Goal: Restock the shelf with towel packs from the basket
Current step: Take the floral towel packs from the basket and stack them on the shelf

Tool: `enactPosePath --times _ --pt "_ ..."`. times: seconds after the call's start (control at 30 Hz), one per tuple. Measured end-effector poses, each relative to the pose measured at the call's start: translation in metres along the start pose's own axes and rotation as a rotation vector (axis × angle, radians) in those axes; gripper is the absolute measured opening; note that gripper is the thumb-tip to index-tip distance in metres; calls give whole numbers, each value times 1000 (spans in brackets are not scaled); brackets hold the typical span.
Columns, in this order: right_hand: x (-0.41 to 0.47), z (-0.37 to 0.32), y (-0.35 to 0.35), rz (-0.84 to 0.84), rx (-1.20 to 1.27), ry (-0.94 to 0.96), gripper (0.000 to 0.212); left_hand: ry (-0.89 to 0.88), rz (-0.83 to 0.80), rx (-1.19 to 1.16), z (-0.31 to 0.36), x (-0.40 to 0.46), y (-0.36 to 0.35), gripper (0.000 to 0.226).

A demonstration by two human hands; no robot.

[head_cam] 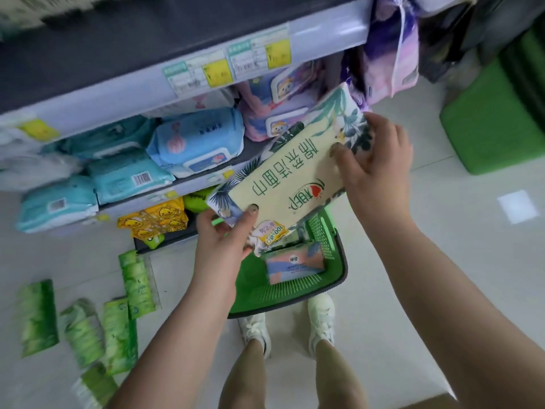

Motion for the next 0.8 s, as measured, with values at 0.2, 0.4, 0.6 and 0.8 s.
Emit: enactPosePath --times 0.2,0.4,0.6,0.8 --pt "5 -33 22 66 89 117 50 -12 -114 -70 28 -10 -3 85" --pt "15 -68 40 141 115 252 41 -25 -85 -172 49 -4 -3 59" --pt "23 -95 53 141 301 407 29 -135 -106 -191 71 -6 -14 70" --pt "33 -116 34 -49 599 494 75 -158 -287 -422 98 5 -55 59"
Point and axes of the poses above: each hand's wrist, its own x-axis towards the middle knuckle, its own y-axis out of the back of the hand, z = x × y, the point moved 4 cm from there along x, towards the middle knuckle, and after that the axes turned 13 degrees about -z, right-handed, at the moved point
